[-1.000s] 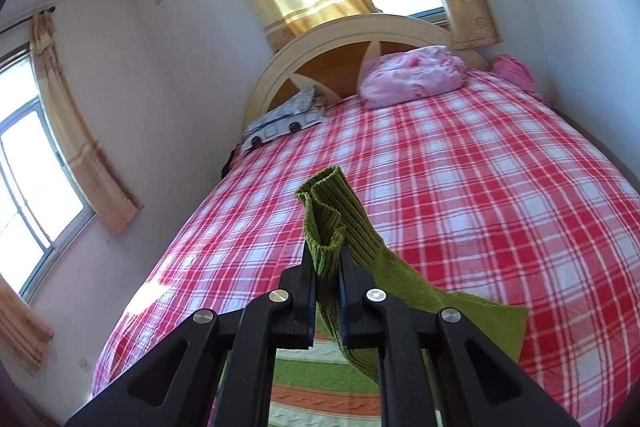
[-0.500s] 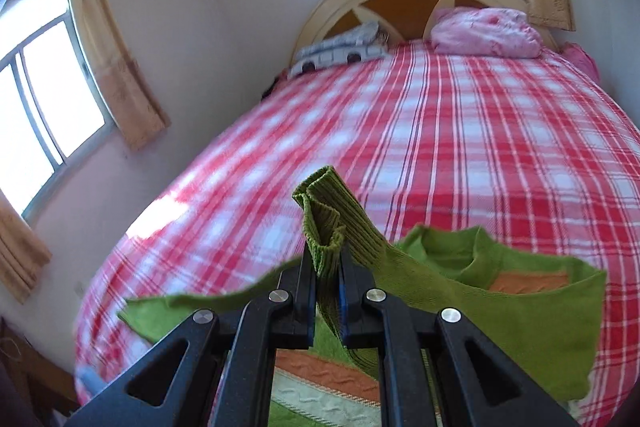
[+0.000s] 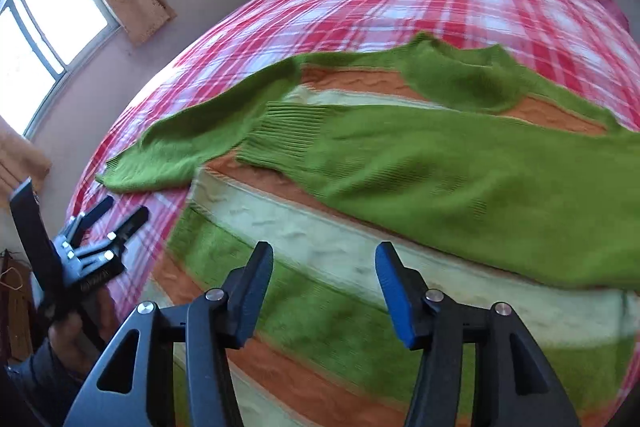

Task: Fold small clothes
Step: 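Move the left tool to the other green sleeve cuff and grasp it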

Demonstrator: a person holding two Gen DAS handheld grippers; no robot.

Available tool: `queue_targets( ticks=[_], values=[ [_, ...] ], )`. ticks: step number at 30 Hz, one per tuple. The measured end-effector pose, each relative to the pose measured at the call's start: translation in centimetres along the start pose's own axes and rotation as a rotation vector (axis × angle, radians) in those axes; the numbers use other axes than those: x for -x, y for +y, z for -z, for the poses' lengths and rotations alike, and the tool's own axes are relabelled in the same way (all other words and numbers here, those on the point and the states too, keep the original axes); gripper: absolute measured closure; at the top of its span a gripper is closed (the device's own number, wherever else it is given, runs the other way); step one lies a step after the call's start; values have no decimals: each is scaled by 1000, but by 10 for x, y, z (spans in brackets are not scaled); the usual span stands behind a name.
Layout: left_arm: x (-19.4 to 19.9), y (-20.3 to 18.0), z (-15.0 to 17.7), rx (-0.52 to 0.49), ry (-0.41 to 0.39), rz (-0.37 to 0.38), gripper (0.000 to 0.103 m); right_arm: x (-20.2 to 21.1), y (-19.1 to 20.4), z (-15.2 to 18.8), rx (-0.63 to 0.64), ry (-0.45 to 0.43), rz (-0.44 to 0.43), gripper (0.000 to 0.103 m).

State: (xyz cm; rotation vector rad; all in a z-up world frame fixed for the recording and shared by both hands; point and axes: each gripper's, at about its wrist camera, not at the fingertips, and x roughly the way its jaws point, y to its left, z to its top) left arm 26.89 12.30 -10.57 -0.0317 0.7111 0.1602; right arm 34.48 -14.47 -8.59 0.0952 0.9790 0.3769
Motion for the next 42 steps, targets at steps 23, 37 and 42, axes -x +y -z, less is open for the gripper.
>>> queue_targets(
  ticks=[23, 37, 42],
  values=[
    [-7, 29, -19, 25, 73, -104, 0, 29, -102, 2, -123, -84, 235, 37],
    [-11, 150, -6, 263, 98, -319, 0, -49, 14, -34, 65, 19, 118, 36],
    [-6, 180, 4, 308, 124, -349, 0, -65, 53, -18, 214, 7, 146, 28]
  ],
)
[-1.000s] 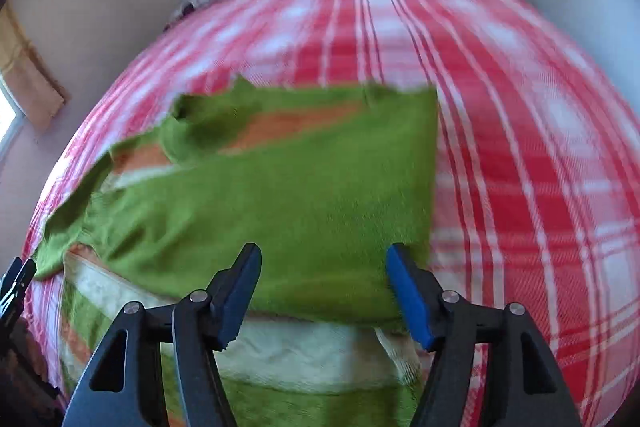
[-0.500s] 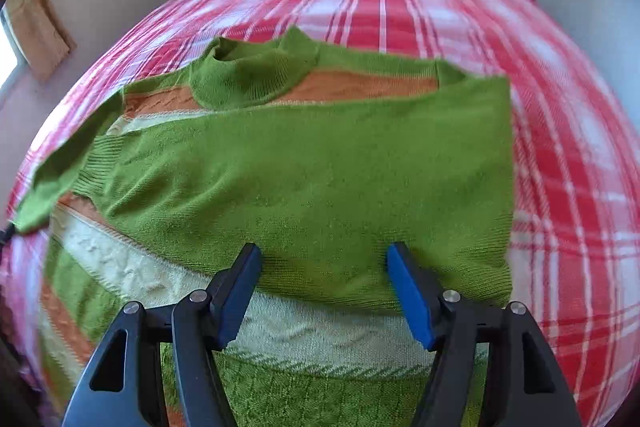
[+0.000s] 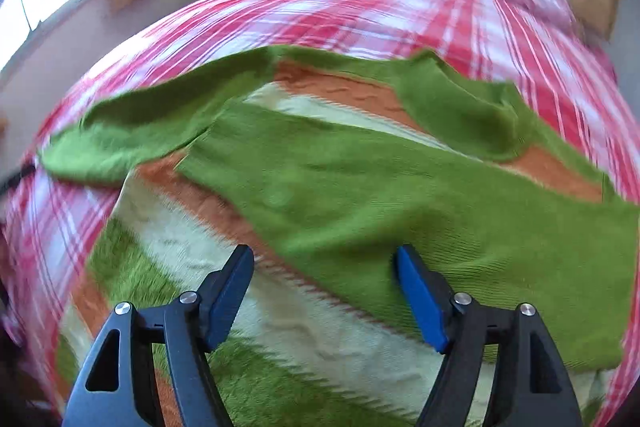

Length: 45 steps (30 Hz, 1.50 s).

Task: Fold small clothes
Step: 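Move the left tool to the other green sleeve cuff and grasp it, then lift the cuff with the left tool, fold the sleeve over the body, release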

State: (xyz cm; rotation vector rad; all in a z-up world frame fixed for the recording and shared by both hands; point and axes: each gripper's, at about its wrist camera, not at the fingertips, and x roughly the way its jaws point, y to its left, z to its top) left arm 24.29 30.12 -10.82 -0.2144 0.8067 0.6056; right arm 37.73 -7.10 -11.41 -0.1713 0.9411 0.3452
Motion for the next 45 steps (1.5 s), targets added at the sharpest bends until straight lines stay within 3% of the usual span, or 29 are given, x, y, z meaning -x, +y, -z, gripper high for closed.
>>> queue_targets(
  ticks=[2, 9, 15, 19, 23, 30, 36, 39, 41, 45],
  values=[
    [-7, 12, -2, 16, 25, -2, 0, 8, 5, 8, 6, -32, -18, 28],
    [-12, 45, -5, 154, 51, 12, 4, 9, 14, 33, 61, -107, 52, 27],
    [-21, 60, -7, 327, 80, 166, 18, 12, 12, 38, 55, -114, 57, 20],
    [-34, 58, -10, 389, 103, 213, 31, 14, 14, 40, 61, -121, 72, 19],
    [-49, 59, -13, 461, 137, 233, 32, 15, 16, 41, 67, -127, 85, 19],
    [-62, 69, -21, 599, 81, 281, 31, 15, 17, 42, 72, -130, 96, 18],
    [-69, 64, -24, 618, 37, 306, 34, 15, 17, 42, 72, -129, 94, 18],
    [-71, 62, -23, 600, 19, 308, 56, 15, 16, 42, 67, -128, 89, 17],
    [-77, 65, -22, 606, 37, 331, 96, 16, 16, 42, 65, -128, 87, 17],
    [-74, 71, -22, 611, 19, 382, 96, 15, 16, 43, 65, -128, 87, 17]
  ],
)
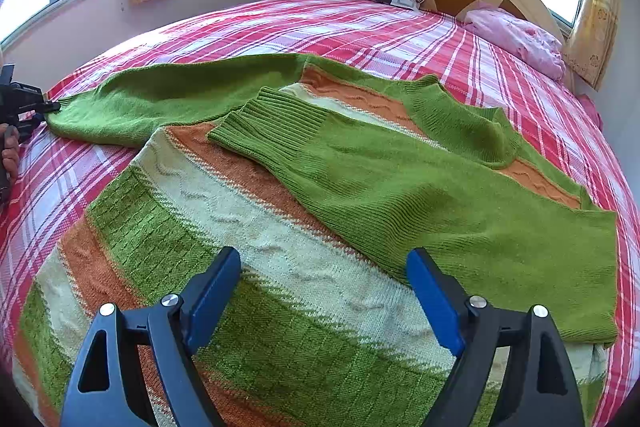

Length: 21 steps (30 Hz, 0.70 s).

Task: Fold small clothes
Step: 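Lift the cuff with the left tool, fold the sleeve over the body, release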

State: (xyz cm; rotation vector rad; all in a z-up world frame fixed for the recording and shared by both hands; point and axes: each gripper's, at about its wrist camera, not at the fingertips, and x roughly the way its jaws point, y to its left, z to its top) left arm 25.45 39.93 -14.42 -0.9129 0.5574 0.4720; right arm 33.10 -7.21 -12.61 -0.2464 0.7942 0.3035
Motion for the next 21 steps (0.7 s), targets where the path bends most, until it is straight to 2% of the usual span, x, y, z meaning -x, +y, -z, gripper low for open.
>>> queue_targets(
  ticks=[9, 12, 17, 21],
  values=[
    [35, -45, -8, -103, -62, 119, 96, 0, -1, 0, -3, 0, -3, 16],
    [45, -66, -11, -119, -72, 176, 96, 4, -7, 0, -31, -14, -30, 16],
    [68, -123, -12, -199, -72, 300, 96, 32, -31, -4, -147, -58, -89, 16],
    [85, -167, -8, -293, -80, 385, 97, 68, -48, 0, -161, -91, -100, 16]
  ],
)
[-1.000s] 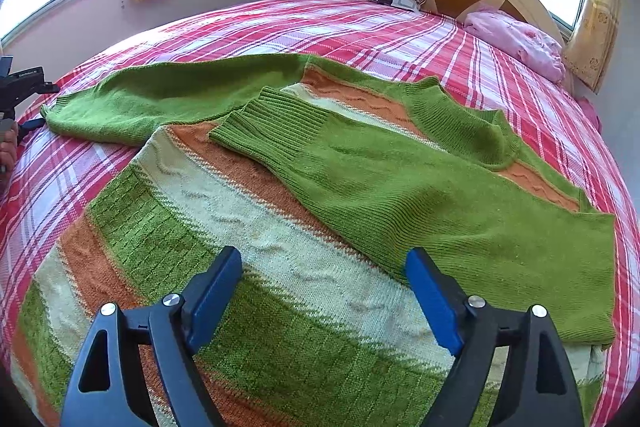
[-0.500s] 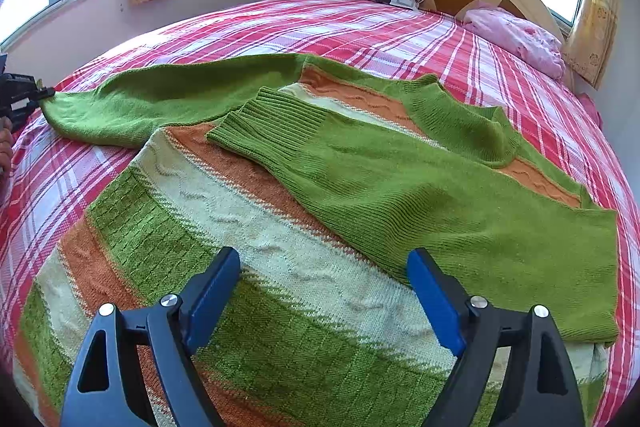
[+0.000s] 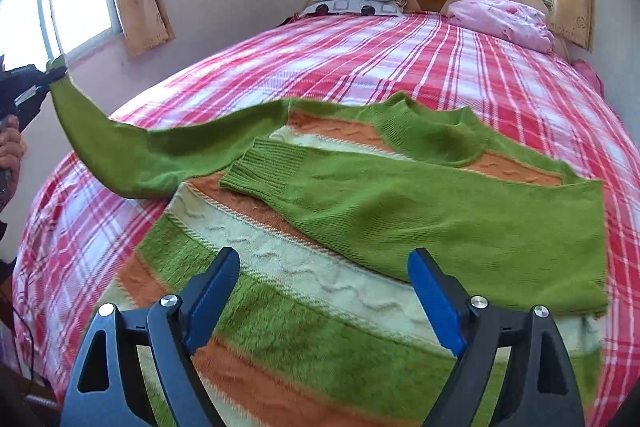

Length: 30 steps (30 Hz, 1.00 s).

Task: Fold small clothes
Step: 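Lift the cuff with the left tool, fold the sleeve over the body, release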

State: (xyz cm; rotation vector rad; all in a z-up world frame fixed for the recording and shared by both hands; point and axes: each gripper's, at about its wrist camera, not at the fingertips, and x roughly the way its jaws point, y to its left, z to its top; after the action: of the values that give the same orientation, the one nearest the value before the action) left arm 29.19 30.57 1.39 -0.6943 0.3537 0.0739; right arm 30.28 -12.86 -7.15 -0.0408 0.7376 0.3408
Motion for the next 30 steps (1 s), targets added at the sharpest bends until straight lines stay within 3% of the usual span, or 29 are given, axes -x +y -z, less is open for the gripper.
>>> queue_targets(
  ticks=[14, 24, 30],
  values=[
    [-10, -105, 13, -39, 55, 227, 97, 92, -63, 66, -126, -55, 75, 16],
    [-17, -183, 23, -69, 60, 282, 97, 118, -87, 99, -174, -97, 102, 16],
    [-32, -236, 53, -92, 131, 331, 97, 121, -96, 110, -200, -141, 119, 16]
  ],
)
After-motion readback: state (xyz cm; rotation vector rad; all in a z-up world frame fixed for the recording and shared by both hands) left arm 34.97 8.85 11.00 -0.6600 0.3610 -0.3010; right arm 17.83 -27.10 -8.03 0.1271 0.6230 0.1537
